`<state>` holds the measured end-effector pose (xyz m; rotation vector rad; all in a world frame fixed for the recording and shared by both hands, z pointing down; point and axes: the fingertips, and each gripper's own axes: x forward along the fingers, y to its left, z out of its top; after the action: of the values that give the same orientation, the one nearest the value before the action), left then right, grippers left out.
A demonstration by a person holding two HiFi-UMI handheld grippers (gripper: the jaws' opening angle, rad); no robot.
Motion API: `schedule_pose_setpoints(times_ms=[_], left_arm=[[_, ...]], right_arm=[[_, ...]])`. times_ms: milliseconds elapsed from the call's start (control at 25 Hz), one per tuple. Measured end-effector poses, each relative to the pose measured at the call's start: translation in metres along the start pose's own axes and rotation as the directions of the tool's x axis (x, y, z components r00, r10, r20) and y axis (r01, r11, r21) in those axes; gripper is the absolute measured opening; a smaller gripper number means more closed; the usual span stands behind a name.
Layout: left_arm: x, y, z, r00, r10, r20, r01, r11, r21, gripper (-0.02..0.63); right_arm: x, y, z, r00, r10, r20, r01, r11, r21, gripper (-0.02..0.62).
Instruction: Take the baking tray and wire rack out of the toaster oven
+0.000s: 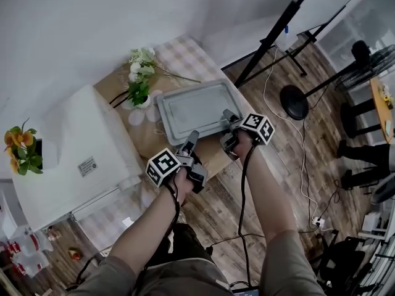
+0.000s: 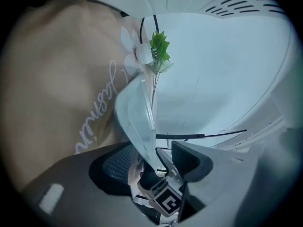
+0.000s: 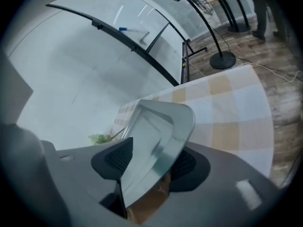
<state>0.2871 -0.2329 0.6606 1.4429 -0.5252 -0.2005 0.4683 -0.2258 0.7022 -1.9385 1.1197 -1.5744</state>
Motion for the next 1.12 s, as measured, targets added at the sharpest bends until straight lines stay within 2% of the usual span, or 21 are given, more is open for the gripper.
schedule_pose_setpoints(times_ms=[80,320,520,640,760,840,1000,1120], left_arm=[[-0.004,0.001,0.004,1.0,0.016,0.001,-0.016,1.0,-0.01,0.242],[-0.017,-0.015,-0.01,0.999,0.016,-0.046,-0.019,0.998,-0.063,0.242],[-0.04,-0.035,-0.017,0.998,0.006,-0.058,-0.009,0.998,-0.059,0.242],[-0.056,-0.047,-0.02,0.997,-0.003,-0.072,0.0,0.999,-0.049,0.242],[-0.069,-0.058,-0.029,0.994,-0.023,-0.111,0.019,0.999,-0.037,0.242],[-0.078,-0.068,-0.038,0.991,-0.036,-0.127,0.036,0.999,-0.002,0.242],[-0.099,-0.084,-0.053,0.99,-0.07,-0.124,0.068,0.998,-0.017,0.238],[-0.117,-0.094,-0.059,0.988,-0.078,-0.136,0.078,0.997,-0.003,0.238]], right_arm=[[-0.004,0.006,-0.005,0.999,-0.008,-0.032,0.006,0.999,-0.044,0.283],[-0.024,0.003,-0.018,0.992,-0.075,-0.099,0.064,0.992,-0.11,0.338],[-0.046,-0.002,-0.024,0.991,-0.082,-0.106,0.071,0.992,-0.1,0.355],[-0.062,0.001,-0.022,0.993,-0.076,-0.091,0.064,0.991,-0.12,0.344],[-0.079,0.02,-0.025,0.996,-0.03,-0.084,0.018,0.99,-0.14,0.338],[-0.095,0.038,-0.032,0.997,0.014,-0.075,-0.027,0.984,-0.174,0.329],[-0.136,0.077,-0.054,0.993,0.108,-0.05,-0.118,0.953,-0.279,0.28],[-0.17,0.102,-0.085,0.979,0.191,-0.068,-0.203,0.933,-0.296,0.272]])
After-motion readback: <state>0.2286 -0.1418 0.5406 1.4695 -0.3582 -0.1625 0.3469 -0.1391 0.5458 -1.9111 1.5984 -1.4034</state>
